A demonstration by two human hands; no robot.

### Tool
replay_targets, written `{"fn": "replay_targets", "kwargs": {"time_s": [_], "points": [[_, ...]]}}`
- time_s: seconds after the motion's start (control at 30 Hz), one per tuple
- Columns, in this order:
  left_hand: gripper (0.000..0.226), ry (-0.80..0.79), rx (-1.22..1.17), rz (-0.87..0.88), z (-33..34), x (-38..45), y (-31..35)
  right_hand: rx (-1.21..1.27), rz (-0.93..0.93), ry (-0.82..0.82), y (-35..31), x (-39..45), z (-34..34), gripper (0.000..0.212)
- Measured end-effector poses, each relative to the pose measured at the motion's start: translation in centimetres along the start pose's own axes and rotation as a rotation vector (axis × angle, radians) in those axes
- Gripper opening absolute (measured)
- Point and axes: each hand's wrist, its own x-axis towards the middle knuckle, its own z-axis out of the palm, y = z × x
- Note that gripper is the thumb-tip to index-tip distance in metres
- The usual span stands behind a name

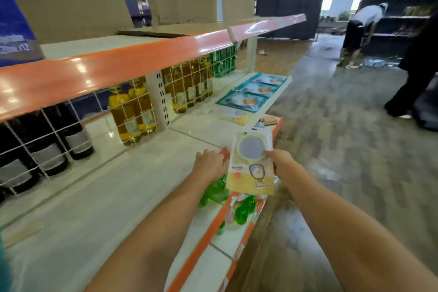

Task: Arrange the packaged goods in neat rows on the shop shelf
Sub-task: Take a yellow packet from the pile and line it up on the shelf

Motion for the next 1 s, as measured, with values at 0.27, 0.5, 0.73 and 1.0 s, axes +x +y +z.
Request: {"fn": "replay_targets", "kwargs": {"time_s": [0.27,0.5,0.73,1.0], "points": [[0.036,0.005,0.032,0.225,-0.5,8.4,4.9,0.101,-0.007,0.172,-1.4,4.6,-5.7,0.034],[0.04,-0.078,0.019,0.411,1.5,14.1,9.8,0.191,0.025,0.295,-0.6,6.0,-10.6,0.033],[0.038,-0.055,0.055,0.539,1.8,18.6,16.4,0.213,0.085,0.411,-0.4,9.5,-17.3,0.033],[0.038,-0.065,0.048,0.507,1.7,23.0,23.4,0.166,0.071,0.401,-2.8,14.6,-24.0,0.035]]}}
